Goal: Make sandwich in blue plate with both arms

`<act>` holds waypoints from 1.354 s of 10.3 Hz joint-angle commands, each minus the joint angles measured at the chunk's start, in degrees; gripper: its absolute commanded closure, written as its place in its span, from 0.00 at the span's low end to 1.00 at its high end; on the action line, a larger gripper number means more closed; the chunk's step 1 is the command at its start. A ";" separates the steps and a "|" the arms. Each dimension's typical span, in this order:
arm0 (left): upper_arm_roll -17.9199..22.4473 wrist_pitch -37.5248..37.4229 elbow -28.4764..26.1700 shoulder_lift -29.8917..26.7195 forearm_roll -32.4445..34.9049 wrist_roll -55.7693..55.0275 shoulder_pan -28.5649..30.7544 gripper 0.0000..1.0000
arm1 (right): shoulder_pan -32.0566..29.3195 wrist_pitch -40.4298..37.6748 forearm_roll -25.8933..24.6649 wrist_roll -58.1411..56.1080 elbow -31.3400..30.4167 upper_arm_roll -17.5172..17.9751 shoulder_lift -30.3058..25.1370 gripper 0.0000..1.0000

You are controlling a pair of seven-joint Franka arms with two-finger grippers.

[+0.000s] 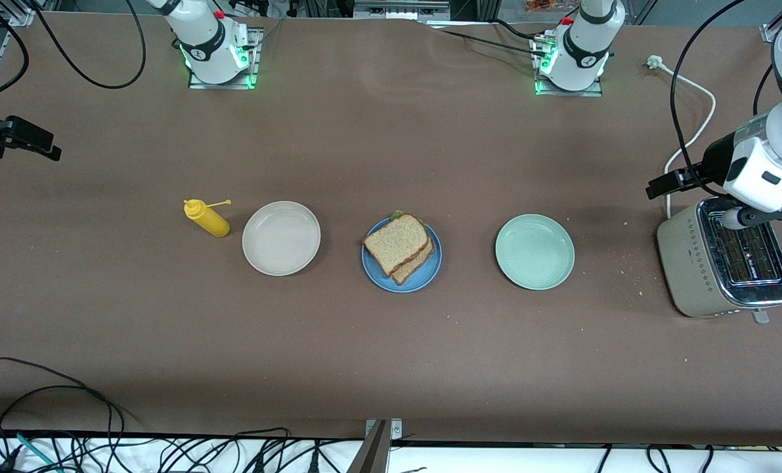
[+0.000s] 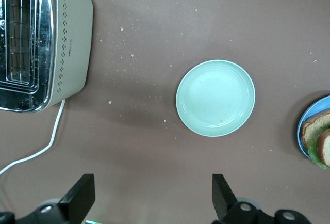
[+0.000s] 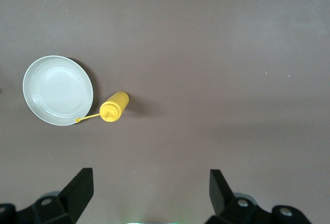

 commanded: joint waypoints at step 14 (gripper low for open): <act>1.34 4.30 -6.26 -5.25 -0.93 4.28 -0.93 0.00 | 0.07 -1.30 -0.66 0.22 1.35 0.38 -0.03 0.00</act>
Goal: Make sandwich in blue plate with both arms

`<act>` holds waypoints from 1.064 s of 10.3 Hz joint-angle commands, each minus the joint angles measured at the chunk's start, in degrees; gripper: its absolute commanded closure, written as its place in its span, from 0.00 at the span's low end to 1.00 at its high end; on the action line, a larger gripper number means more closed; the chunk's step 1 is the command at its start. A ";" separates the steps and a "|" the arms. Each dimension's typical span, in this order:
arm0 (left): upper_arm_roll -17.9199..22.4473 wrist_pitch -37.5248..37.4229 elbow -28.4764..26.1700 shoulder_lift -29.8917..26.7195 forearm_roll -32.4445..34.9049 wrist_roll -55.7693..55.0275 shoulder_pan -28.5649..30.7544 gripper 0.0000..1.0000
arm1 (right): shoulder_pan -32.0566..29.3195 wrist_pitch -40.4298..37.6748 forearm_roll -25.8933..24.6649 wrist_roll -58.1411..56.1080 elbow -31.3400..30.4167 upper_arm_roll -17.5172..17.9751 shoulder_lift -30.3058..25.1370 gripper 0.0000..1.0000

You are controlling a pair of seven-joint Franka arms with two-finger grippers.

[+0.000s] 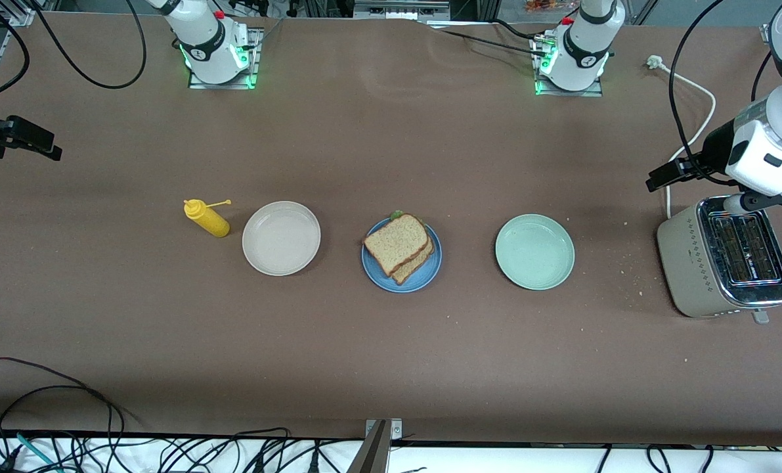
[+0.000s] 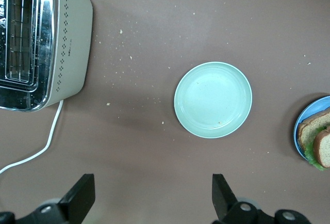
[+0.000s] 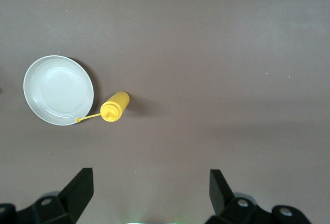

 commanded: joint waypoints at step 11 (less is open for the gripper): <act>0.53 0.83 -0.02 0.04 5.46 8.29 1.17 0.00 | 0.05 -1.37 -0.66 0.13 1.33 0.15 0.00 0.00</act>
